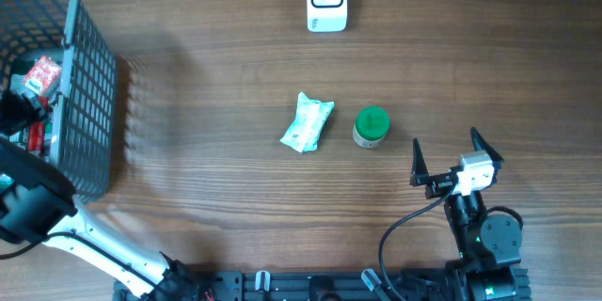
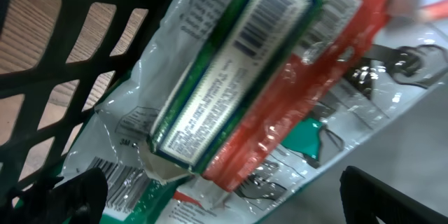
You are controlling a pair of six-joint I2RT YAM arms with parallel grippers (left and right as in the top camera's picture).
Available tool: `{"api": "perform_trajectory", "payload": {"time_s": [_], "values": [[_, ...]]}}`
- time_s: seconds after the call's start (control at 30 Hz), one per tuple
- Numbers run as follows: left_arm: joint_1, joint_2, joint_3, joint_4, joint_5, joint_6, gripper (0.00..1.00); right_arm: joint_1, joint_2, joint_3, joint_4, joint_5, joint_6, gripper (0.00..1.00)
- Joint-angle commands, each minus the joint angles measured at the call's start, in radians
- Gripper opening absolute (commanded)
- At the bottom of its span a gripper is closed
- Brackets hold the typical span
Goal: Scan the item barcode
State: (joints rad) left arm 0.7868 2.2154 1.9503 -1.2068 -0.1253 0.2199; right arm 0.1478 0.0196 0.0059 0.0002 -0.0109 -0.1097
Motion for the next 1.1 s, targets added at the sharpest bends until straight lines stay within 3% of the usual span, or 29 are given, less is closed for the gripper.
{"api": "perform_trajectory", "payload": {"time_s": [0.0,0.27,0.43,0.7,0.8,1.07], "values": [[0.019,0.052,-0.025,0.005,0.064,0.015,1.00,0.000,0.001,-0.001,0.005,-0.006,0.005,1.00],[0.020,0.058,-0.101,0.019,0.145,0.015,1.00,0.000,0.001,-0.001,0.005,-0.006,0.005,1.00],[0.019,0.058,-0.101,0.002,0.317,0.016,0.98,0.000,0.001,-0.001,0.005,-0.006,0.005,1.00],[-0.003,0.024,-0.097,0.011,0.315,0.016,0.96,0.000,0.001,-0.001,0.005,-0.006,0.005,1.00],[-0.007,0.000,-0.097,0.039,0.311,0.016,0.99,0.000,0.001,-0.001,0.005,-0.006,0.005,1.00],[-0.011,-0.029,-0.097,0.140,0.206,0.020,1.00,0.000,0.001,-0.001,0.005,-0.006,0.005,1.00]]}}
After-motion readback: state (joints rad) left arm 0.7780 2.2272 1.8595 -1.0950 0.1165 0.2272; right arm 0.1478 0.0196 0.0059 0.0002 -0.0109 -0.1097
